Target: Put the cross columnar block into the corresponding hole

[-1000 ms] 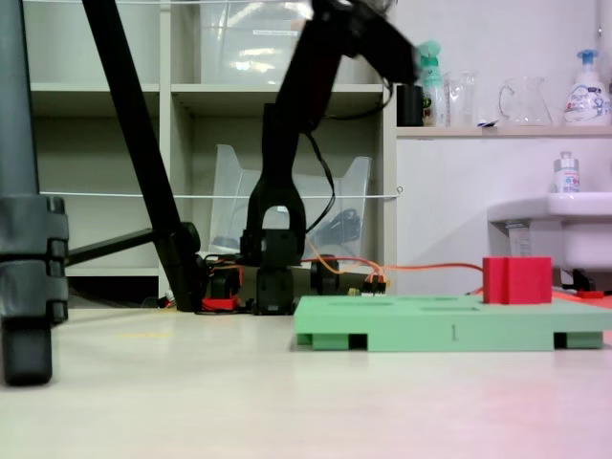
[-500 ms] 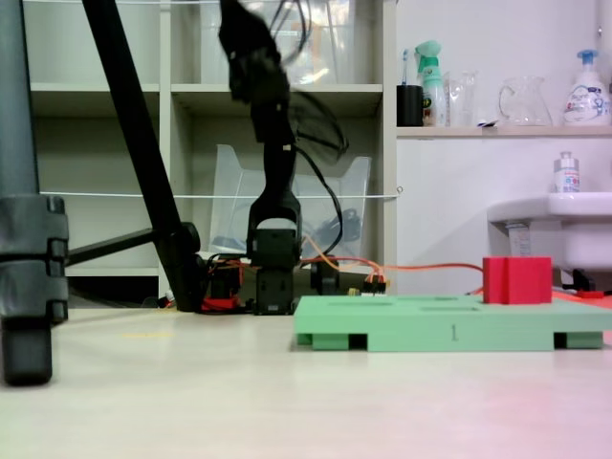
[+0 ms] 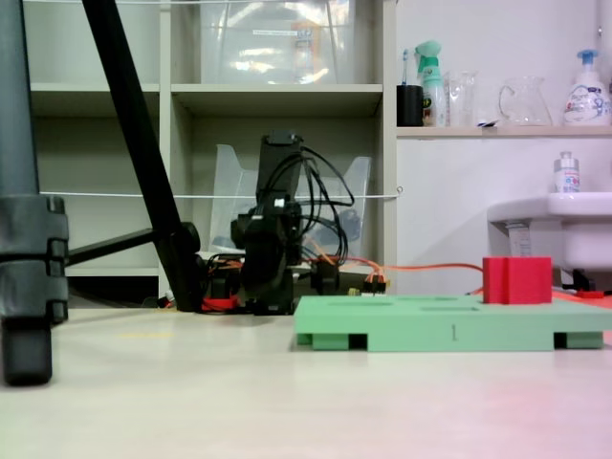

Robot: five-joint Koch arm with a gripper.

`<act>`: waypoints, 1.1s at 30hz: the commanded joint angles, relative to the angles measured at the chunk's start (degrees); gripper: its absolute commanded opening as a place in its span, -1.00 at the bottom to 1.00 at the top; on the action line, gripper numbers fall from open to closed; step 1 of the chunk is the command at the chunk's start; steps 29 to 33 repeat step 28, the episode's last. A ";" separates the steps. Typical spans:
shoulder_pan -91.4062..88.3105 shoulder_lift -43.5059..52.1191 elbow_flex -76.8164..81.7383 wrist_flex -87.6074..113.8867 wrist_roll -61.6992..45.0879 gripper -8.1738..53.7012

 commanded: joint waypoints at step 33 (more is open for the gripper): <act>-0.18 4.39 4.48 18.37 -1.32 0.36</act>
